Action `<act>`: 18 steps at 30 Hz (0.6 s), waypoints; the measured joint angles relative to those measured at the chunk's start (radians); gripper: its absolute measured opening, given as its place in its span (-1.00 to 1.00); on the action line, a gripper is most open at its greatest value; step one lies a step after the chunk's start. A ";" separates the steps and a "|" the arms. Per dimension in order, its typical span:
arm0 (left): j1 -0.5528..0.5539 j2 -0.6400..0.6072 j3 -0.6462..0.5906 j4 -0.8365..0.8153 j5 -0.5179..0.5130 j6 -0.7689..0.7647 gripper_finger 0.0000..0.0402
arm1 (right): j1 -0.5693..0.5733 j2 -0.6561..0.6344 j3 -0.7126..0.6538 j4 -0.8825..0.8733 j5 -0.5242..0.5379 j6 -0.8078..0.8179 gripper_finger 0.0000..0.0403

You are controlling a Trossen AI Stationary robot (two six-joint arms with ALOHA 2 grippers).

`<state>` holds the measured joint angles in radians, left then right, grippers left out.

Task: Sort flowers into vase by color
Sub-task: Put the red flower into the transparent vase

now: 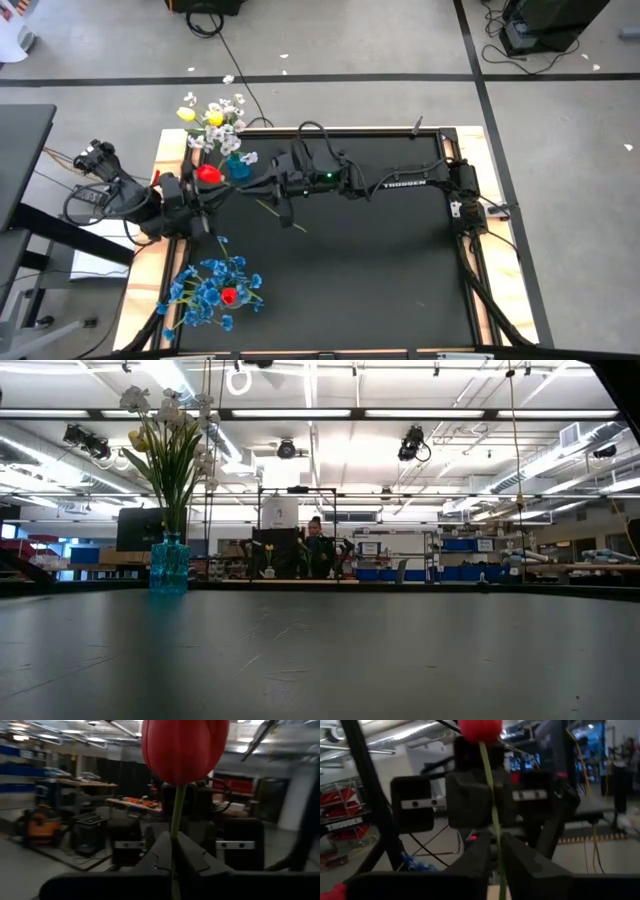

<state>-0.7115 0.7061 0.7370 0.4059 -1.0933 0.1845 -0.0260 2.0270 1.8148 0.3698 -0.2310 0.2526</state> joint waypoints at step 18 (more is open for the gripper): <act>-0.593 0.069 0.511 -1.110 0.044 -0.408 -0.98 | -0.060 0.000 0.000 -0.453 -0.238 0.164 -0.24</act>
<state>-1.3041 0.7753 1.2477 -0.7044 -1.0496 -0.2237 -0.0864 2.0270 1.8145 -0.0832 -0.4693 0.4168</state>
